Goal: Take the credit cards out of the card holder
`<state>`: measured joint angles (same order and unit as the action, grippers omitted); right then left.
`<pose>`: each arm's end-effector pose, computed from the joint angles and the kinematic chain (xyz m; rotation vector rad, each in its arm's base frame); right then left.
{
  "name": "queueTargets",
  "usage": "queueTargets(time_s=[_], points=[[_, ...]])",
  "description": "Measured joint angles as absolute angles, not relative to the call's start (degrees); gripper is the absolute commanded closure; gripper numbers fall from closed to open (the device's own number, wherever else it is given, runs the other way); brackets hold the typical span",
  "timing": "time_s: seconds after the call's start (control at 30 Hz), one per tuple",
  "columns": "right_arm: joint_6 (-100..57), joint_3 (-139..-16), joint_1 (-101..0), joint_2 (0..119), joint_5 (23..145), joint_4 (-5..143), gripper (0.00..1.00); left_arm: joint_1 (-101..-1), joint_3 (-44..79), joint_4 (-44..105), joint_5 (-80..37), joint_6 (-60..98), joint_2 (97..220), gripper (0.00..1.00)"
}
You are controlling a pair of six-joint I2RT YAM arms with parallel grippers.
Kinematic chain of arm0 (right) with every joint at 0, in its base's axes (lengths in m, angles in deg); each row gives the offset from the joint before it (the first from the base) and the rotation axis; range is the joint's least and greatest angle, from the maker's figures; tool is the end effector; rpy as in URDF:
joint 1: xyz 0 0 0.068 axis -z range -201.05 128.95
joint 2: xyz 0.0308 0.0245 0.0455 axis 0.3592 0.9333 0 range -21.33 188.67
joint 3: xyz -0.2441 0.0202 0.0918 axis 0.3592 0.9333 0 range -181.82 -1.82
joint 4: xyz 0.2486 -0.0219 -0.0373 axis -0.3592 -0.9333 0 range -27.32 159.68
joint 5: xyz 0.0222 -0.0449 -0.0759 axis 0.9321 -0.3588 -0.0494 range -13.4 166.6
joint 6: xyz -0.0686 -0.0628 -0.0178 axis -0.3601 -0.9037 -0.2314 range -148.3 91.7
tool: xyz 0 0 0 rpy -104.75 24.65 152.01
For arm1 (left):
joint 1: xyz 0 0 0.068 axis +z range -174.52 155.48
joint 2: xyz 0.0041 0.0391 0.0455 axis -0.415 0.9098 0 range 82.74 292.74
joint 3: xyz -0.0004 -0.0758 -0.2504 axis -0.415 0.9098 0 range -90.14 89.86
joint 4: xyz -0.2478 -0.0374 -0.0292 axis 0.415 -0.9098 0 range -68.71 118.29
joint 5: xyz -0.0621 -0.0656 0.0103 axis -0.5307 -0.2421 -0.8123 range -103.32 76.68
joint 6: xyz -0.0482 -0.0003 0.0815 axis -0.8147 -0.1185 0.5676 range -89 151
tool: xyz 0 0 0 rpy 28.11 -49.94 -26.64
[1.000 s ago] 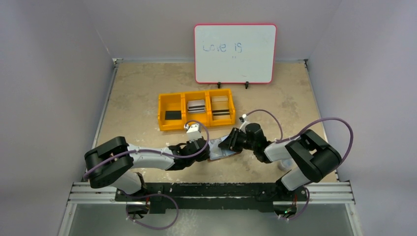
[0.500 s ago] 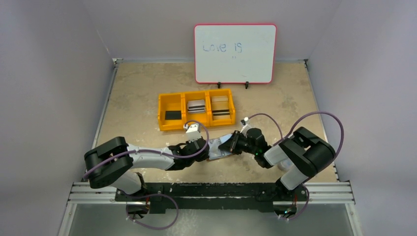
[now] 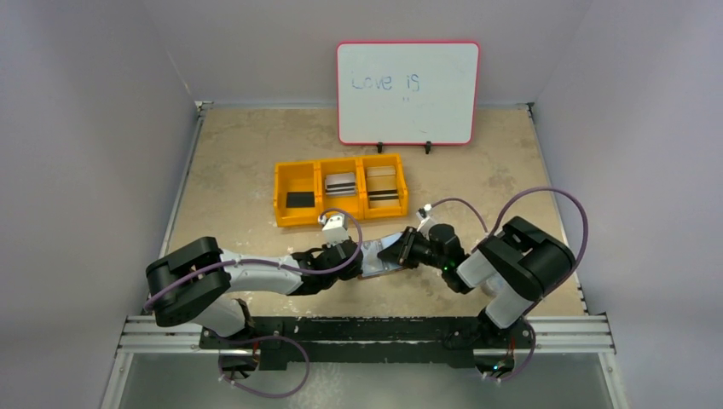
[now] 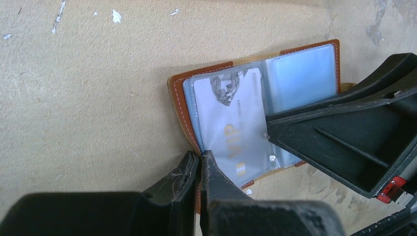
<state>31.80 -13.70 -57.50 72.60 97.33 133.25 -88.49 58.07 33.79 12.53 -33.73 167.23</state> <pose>0.2034 0.1880 0.0918 0.1632 2.1595 1.4154 0.1601 -0.2428 0.1032 -0.2280 2.3587 -0.5995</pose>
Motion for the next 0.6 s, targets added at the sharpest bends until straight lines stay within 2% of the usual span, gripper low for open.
queueTargets(time_s=[0.1, 0.17, 0.4, 0.6], points=[[32.30, -13.77, -57.45, 74.27, 97.42, 134.83, 0.89, -88.49, 58.05, 33.74, 12.64, -33.18, 167.19, 1.00], [32.85, -13.79, -57.35, 75.55, 97.40, 136.16, 1.00, -88.49, 58.05, 33.59, 12.79, -32.79, 167.12, 1.00], [33.70, -13.57, -57.30, 76.14, 97.25, 137.14, 1.00, -88.51, 58.01, 32.93, 13.62, -32.83, 166.86, 1.00], [33.13, -13.31, -58.09, 66.46, 96.09, 124.84, 1.00, -88.75, 58.09, 32.45, 13.88, -32.85, 166.38, 1.00]])
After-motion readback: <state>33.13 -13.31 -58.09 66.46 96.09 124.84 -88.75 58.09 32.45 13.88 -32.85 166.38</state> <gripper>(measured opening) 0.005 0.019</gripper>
